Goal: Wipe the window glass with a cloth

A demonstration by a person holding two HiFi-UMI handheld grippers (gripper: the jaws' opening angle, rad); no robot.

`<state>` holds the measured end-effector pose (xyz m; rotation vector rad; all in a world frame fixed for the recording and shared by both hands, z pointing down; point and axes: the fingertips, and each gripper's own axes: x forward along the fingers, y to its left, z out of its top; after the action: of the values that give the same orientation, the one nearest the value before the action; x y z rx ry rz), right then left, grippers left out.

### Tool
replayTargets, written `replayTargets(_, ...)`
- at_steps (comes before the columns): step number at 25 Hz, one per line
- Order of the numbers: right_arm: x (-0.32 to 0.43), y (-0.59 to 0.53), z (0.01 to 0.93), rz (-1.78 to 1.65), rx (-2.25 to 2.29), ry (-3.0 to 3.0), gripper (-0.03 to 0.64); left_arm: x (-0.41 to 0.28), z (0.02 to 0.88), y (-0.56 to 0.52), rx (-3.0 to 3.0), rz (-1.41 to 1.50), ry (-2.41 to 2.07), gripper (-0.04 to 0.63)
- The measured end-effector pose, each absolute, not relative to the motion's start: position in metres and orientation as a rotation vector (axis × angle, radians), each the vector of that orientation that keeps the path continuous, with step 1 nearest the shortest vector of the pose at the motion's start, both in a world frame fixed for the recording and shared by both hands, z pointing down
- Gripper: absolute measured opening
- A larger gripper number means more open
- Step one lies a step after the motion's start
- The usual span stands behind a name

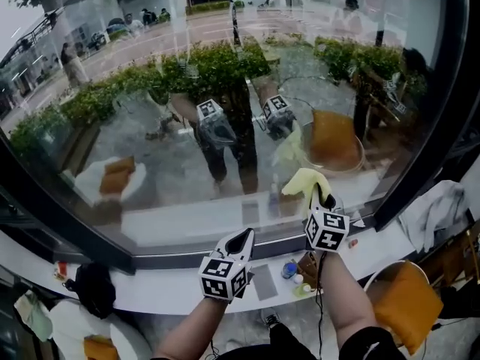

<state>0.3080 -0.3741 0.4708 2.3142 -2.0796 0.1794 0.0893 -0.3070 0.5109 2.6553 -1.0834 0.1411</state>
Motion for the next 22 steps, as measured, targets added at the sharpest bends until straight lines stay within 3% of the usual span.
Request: replayTargets(22, 0.117, -0.259, 0.444, 0.183, 2.085, -2.361, 0.034, -0.086, 0.493, -0.213, 2.547, 0.056, -1.353, 0.006)
